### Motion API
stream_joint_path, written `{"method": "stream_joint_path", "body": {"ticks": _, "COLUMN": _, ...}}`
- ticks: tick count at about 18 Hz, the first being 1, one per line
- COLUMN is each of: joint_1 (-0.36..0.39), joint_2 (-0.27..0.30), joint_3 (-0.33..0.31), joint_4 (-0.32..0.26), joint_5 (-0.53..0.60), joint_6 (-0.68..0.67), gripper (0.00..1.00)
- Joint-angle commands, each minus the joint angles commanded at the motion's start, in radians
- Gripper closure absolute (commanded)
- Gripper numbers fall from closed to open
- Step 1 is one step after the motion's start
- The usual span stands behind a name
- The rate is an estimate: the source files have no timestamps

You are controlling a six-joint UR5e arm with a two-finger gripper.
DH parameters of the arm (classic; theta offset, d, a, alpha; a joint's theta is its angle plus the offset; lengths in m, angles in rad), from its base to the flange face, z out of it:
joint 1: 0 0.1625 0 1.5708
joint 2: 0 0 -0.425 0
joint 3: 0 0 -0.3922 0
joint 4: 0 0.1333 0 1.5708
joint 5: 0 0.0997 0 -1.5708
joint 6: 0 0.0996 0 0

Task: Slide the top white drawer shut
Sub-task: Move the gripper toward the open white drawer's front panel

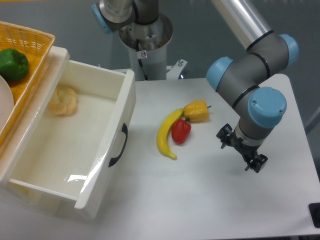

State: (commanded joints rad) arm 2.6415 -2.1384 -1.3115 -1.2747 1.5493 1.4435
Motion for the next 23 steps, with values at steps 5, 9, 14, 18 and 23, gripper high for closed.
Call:
{"method": "stream_joint_path", "body": {"ticks": 5, "joint_1": -0.008, "joint_2": 0.003, "joint_3": -0.012, "joint_4": 0.0, "joint_5": 0.003, "joint_6": -0.003, "gripper": 0.0}}
{"method": "stream_joint_path", "body": {"ticks": 9, "joint_1": -0.028, "joint_2": 0.008, "joint_3": -0.028, "joint_4": 0.002, "joint_5": -0.003, "joint_6": -0.034, "gripper": 0.0}}
{"method": "stream_joint_path", "body": {"ticks": 14, "joint_1": -0.035, "joint_2": 0.028, "joint_3": -0.087, "joint_4": 0.074, "joint_5": -0.006, "joint_6": -0.205, "gripper": 0.0}}
{"method": "stream_joint_path", "body": {"ticks": 18, "joint_1": -0.054, "joint_2": 0.051, "joint_3": -0.123, "joint_4": 0.074, "joint_5": -0.009, "joint_6": -0.254, "gripper": 0.0}}
{"method": "stream_joint_path", "body": {"ticks": 23, "joint_1": -0.091, "joint_2": 0.029, "joint_3": -0.141, "joint_4": 0.19, "joint_5": -0.032, "joint_6": -0.475, "gripper": 0.15}}
